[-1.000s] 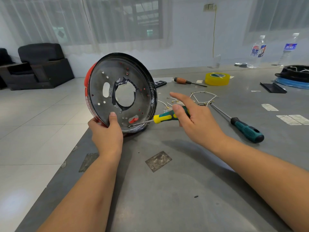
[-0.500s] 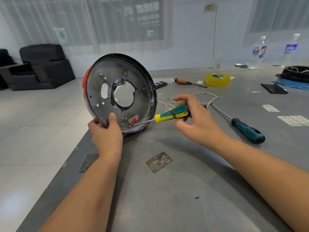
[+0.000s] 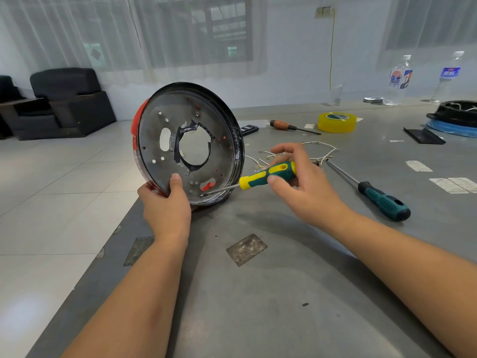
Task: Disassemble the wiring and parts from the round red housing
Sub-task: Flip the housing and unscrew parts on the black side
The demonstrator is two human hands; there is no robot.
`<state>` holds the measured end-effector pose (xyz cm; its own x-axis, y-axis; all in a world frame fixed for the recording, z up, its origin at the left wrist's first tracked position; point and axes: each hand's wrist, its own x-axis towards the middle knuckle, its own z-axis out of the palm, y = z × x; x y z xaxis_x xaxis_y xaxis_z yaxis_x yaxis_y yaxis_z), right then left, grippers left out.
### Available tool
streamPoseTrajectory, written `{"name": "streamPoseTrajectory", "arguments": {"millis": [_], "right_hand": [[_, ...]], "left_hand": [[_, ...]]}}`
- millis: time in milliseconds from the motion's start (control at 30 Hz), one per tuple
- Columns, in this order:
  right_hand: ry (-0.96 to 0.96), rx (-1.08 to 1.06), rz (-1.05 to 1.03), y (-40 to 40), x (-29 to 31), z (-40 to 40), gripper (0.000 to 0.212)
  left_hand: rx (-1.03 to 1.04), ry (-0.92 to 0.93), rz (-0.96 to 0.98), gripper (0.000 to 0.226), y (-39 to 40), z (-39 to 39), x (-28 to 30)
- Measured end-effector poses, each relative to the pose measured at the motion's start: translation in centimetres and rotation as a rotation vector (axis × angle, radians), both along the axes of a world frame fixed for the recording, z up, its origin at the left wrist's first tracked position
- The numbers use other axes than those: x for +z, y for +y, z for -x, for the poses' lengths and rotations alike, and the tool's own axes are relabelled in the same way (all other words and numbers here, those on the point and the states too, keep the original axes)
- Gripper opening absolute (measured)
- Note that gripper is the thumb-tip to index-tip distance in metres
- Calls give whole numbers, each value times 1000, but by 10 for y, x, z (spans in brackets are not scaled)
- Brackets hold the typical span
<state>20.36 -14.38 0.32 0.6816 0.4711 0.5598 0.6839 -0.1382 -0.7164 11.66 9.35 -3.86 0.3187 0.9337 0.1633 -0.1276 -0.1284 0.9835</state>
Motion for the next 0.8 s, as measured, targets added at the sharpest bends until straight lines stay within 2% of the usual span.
{"name": "streamPoseTrajectory", "arguments": {"millis": [133,267,367,467,600,800], "right_hand": [[-51,-85,56,0,1,-3,18],[-68,-33,42,-1,4,1,33],[-27,-83,67,-1,3,-3,27],[-5,-36,29,-2,0,-6,15],[-4,-16,43,-4,0,-8,33],[46,-62,18,-4,-1,-11,32]], "left_hand": [[-6,-2,14,36,0,0,0],[-6,13,6,36,0,0,0],[-18,-6,26,39,1,0,0],[-34,-31,46,43,2,-1,0],[-52,-52,59,48,2,0,1],[-68,-63,58,50,2,0,2]]}}
